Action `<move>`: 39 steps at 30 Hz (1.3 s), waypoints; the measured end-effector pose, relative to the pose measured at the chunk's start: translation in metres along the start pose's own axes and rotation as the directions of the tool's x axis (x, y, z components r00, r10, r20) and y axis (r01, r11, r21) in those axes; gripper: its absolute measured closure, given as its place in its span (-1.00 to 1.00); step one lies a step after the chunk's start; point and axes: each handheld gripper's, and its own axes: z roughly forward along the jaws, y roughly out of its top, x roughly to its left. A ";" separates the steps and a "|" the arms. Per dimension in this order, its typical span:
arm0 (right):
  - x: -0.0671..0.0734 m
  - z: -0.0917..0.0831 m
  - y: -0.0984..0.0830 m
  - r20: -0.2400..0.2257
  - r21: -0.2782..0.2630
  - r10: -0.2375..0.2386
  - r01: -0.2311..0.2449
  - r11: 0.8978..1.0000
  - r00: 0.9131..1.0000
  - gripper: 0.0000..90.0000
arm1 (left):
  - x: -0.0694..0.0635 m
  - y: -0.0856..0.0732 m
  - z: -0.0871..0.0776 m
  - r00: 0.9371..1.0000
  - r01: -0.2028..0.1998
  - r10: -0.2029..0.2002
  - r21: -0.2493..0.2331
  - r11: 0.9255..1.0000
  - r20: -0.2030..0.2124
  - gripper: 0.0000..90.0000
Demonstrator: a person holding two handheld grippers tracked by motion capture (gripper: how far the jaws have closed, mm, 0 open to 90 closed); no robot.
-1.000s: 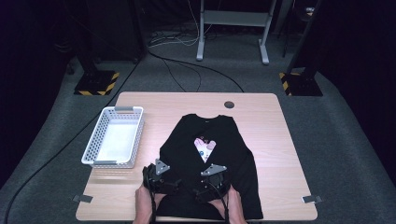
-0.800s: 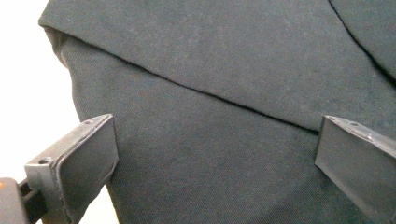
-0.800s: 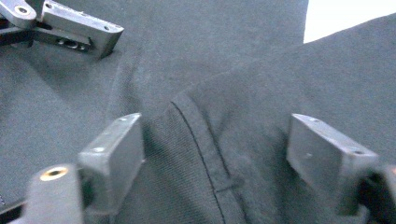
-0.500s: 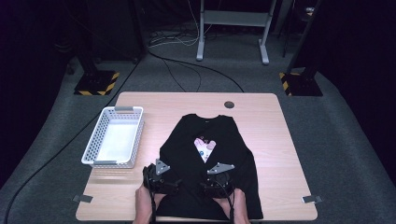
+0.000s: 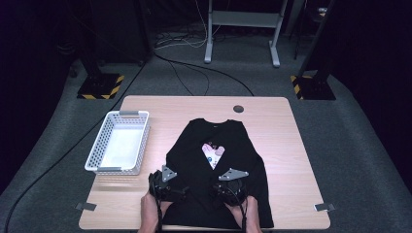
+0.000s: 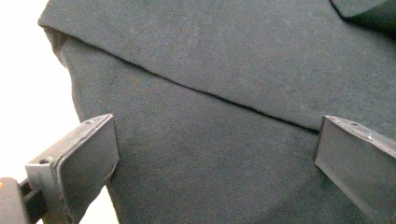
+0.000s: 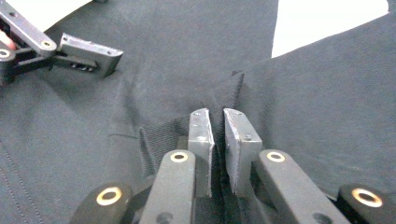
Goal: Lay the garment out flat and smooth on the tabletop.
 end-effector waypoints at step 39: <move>-0.041 -0.032 0.000 0.099 -0.093 0.053 -0.044 0.995 0.994 0.83 | 0.000 0.000 0.000 1.000 0.000 0.000 -0.001 1.000 -0.001 -1.00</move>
